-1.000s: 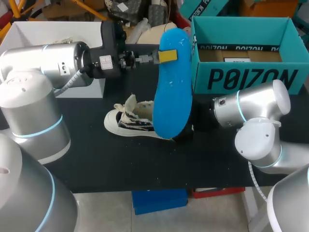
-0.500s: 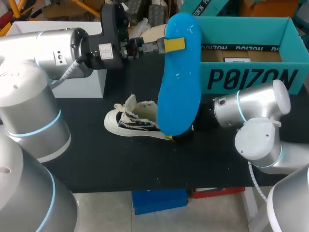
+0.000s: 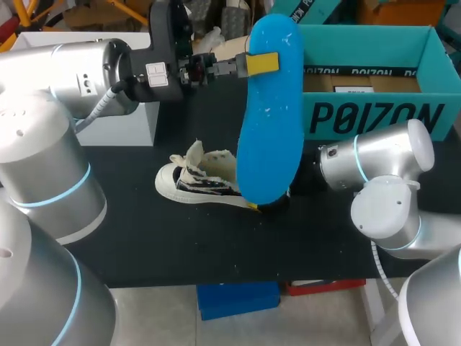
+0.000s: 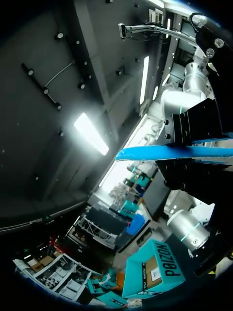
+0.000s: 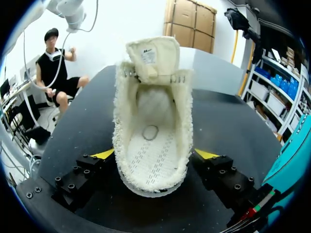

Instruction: Take the shoe out of the shoebox, open the shoe tongue, remove and reinsert the insole, then place the shoe into the shoebox

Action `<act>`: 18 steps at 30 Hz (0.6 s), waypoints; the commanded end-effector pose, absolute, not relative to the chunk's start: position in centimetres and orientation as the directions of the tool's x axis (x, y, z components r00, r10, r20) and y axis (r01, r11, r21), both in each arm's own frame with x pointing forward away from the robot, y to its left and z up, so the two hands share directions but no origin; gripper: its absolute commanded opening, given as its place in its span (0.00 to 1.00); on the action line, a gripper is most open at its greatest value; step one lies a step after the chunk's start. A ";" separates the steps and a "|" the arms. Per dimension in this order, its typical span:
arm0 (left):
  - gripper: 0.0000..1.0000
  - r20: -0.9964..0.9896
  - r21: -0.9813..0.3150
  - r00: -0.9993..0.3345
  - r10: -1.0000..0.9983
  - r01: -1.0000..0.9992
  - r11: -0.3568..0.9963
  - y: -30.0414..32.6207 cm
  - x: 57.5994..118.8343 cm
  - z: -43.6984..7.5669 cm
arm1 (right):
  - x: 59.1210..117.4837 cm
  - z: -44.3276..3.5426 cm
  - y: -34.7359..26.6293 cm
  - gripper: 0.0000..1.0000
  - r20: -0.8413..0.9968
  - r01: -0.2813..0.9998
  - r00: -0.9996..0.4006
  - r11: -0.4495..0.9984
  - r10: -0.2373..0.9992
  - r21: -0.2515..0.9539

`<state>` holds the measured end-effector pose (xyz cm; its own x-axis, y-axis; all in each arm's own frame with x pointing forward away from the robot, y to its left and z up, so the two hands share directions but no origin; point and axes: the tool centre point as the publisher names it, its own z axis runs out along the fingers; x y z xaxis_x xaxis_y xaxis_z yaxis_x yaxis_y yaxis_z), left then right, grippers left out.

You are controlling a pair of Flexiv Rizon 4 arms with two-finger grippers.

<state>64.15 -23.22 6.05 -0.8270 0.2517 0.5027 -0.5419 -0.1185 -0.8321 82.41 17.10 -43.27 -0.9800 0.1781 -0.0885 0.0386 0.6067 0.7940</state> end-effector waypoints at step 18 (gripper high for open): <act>0.00 0.504 -0.832 -0.828 0.246 -0.542 -0.119 -23.3 64.0 6.0 | 82.8 -41.1 14.0 1.00 -0.095 0.081 -0.986 0.884 0.140 0.461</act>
<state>64.12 -23.21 6.03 -0.8272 0.2515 0.5024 -0.5417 -0.1195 -0.8321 82.73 14.01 -42.11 -0.9839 0.1479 -0.1002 0.0496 0.7653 0.6418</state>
